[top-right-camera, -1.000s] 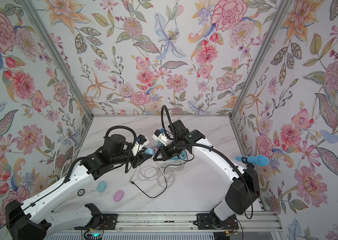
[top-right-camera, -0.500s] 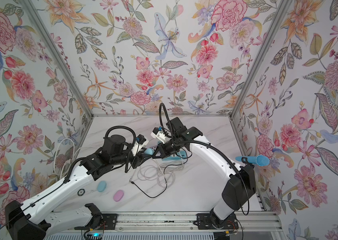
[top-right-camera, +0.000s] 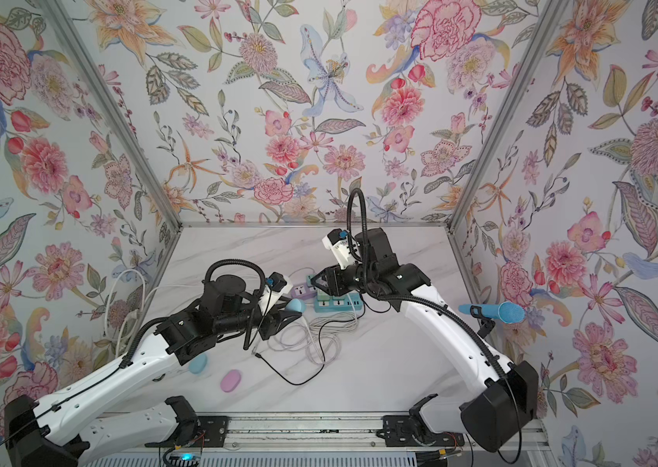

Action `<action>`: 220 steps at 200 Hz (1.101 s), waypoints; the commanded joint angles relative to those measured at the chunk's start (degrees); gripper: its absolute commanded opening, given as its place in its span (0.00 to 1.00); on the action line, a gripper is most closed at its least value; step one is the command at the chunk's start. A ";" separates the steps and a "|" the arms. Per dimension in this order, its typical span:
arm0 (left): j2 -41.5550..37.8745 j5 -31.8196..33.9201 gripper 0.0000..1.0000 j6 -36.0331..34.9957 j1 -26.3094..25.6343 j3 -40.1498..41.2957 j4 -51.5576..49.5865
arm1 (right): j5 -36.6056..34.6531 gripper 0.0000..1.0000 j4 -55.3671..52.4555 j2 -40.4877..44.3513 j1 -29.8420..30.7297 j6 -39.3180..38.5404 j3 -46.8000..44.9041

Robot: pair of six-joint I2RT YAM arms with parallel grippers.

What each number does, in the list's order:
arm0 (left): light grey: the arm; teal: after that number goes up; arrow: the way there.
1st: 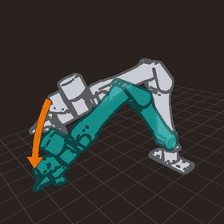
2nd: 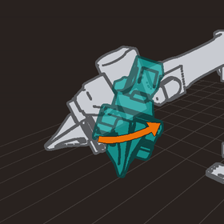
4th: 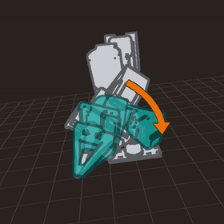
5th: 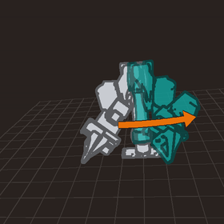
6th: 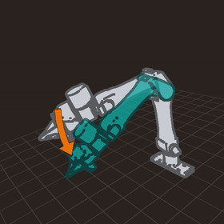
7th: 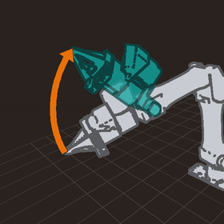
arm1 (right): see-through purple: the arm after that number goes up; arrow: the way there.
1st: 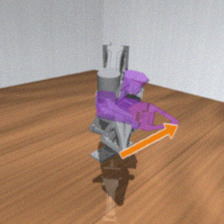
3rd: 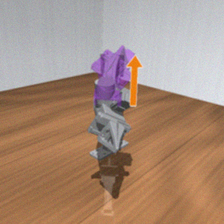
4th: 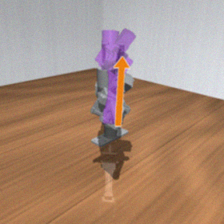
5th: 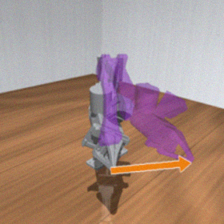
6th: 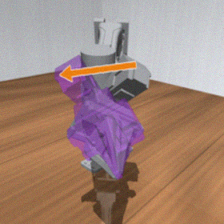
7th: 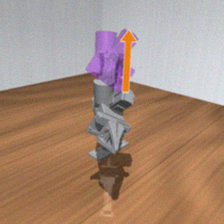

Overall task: Charge the bluetooth headset
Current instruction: Insert the charging cable into the bluetooth headset, then place the bluetooth headset at the center of the board.

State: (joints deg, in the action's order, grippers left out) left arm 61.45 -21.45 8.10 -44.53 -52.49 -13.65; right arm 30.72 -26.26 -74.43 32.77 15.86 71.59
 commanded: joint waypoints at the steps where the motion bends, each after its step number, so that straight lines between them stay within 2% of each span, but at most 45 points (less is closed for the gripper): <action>1: -0.19 3.43 0.00 4.58 0.57 0.15 4.63 | -3.21 0.41 11.77 4.75 1.48 7.40 -7.08; 21: 0.32 4.34 0.00 6.38 0.68 -0.32 5.53 | -6.56 0.40 17.80 9.58 3.94 10.76 -13.60; 35: 0.28 6.16 0.00 7.70 0.68 -0.33 6.32 | -8.86 0.41 20.23 12.64 8.13 11.90 -17.30; 56: 0.25 8.42 0.00 9.39 0.77 -0.67 7.18 | -12.49 0.46 21.77 15.03 12.24 12.86 -21.00; 90: -0.36 8.93 0.00 11.23 0.85 -0.30 8.93 | -11.84 0.48 27.44 15.05 13.33 16.85 -24.71; 129: -0.63 8.39 0.00 11.69 0.85 -0.24 8.73 | -11.16 0.41 31.05 14.67 13.02 19.36 -26.67; 162: -1.49 8.22 0.00 12.77 0.85 0.67 9.57 | -9.78 0.26 32.61 14.20 12.06 20.22 -26.87; 193: -2.14 8.20 0.00 12.75 0.85 0.90 9.70 | -8.18 0.16 34.11 12.85 11.68 21.19 -26.68; 220: -2.06 8.70 0.00 12.55 0.84 0.81 9.43 | -7.09 0.13 35.13 11.55 11.68 21.93 -26.42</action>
State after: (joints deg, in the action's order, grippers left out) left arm 60.62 -13.06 19.57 -44.16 -52.12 -6.70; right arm 22.09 6.11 -61.65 44.69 36.32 45.23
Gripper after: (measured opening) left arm 0.426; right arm 0.140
